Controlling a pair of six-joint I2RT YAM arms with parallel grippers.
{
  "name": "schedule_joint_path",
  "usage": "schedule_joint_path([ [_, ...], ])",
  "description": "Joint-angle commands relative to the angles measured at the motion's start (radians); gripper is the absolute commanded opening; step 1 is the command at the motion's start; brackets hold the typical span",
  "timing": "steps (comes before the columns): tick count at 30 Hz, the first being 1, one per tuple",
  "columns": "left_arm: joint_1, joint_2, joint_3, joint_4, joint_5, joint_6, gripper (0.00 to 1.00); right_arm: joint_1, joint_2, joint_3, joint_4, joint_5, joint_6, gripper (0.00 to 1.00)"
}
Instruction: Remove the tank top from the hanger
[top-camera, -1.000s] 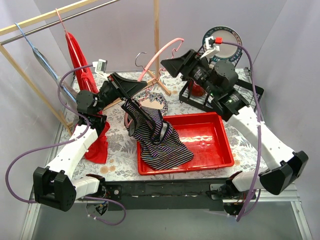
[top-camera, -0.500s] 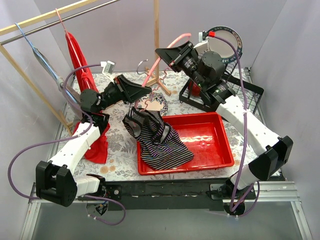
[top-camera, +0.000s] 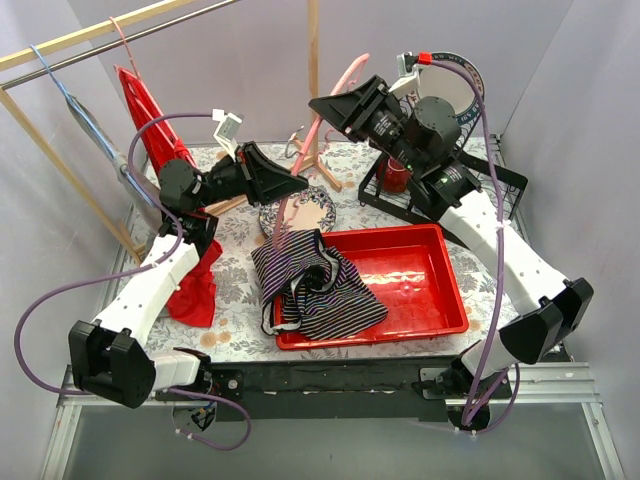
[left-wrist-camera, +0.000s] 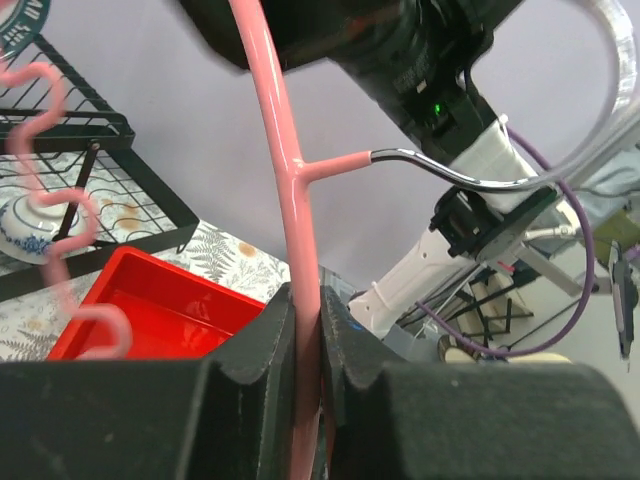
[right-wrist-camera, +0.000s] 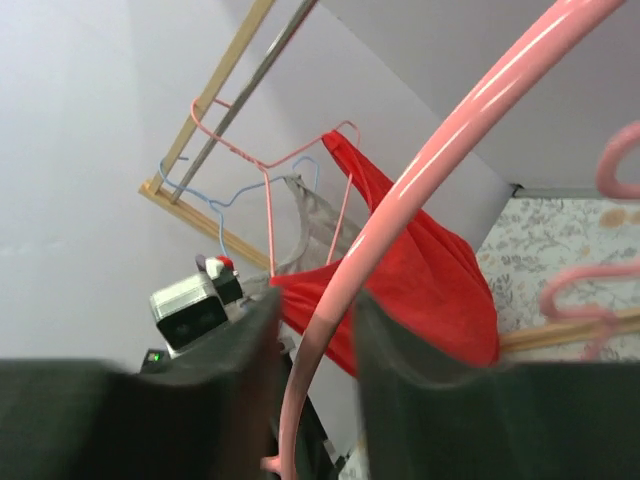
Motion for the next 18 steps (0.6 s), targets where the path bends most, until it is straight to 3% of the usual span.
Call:
schedule_joint_path([
  [1,0.009,-0.051,0.097,-0.137,-0.103,0.050,0.00,-0.006,-0.099,-0.067,-0.045,-0.095,-0.265,0.64],
  [3,0.009,-0.074,0.130,-0.221,-0.168,0.087,0.00,-0.006,-0.181,-0.170,-0.054,-0.131,-0.337,0.78],
  [11,0.011,-0.130,0.253,-0.459,-0.438,0.176,0.00,-0.006,-0.512,-0.670,-0.037,-0.243,-0.500,0.89],
  [13,0.011,-0.140,0.281,-0.493,-0.501,0.179,0.00,-0.005,-0.531,-0.767,-0.010,-0.265,-0.498,0.89],
  [18,0.011,-0.161,0.288,-0.461,-0.519,0.136,0.00,0.027,-0.460,-0.828,-0.016,-0.250,-0.532,0.94],
])
